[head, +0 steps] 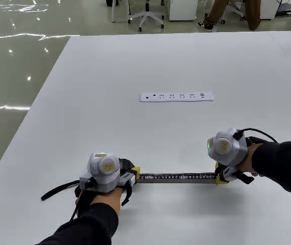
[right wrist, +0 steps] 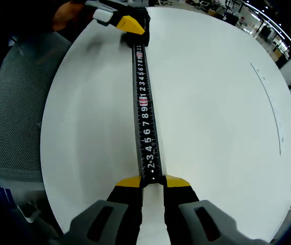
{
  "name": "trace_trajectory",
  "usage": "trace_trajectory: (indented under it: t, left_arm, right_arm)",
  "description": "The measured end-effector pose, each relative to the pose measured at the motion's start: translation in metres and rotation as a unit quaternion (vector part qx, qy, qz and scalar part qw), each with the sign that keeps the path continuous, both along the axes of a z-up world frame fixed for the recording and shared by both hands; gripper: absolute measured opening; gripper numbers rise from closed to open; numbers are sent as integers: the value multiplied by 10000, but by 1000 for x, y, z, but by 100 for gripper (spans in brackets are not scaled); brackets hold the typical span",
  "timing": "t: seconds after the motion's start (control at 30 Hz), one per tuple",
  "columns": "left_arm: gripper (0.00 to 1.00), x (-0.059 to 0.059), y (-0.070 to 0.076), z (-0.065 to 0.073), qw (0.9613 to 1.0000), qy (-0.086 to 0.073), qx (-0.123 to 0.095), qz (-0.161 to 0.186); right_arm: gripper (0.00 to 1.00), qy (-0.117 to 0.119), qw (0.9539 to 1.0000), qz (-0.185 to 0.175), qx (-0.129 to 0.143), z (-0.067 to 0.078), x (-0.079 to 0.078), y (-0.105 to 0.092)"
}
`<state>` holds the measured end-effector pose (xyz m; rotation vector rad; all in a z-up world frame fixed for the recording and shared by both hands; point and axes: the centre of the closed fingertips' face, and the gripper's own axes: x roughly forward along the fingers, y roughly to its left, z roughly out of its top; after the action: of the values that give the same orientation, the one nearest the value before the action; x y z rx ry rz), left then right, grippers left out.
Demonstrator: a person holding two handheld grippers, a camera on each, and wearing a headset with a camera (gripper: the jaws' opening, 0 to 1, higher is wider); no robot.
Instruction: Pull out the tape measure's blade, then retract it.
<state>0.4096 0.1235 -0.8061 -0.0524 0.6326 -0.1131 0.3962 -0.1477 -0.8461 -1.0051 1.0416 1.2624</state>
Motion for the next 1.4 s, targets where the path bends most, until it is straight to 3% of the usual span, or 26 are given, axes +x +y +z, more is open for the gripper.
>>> trace_trajectory:
  t: [0.2,0.93,1.4]
  left_arm:
    - [60,-1,0,0,10000,13,-11,-15]
    - [60,-1,0,0,10000,56,-37,-34]
    - [60,0,0,0,9999,71,-106,-7]
  right_arm:
    - [10,-19,9999,-34,140,1,0,4]
    - [11,-21,10000,-20,73,1,-1,12]
    - [11,-2,9998,-131,165,1,0,18]
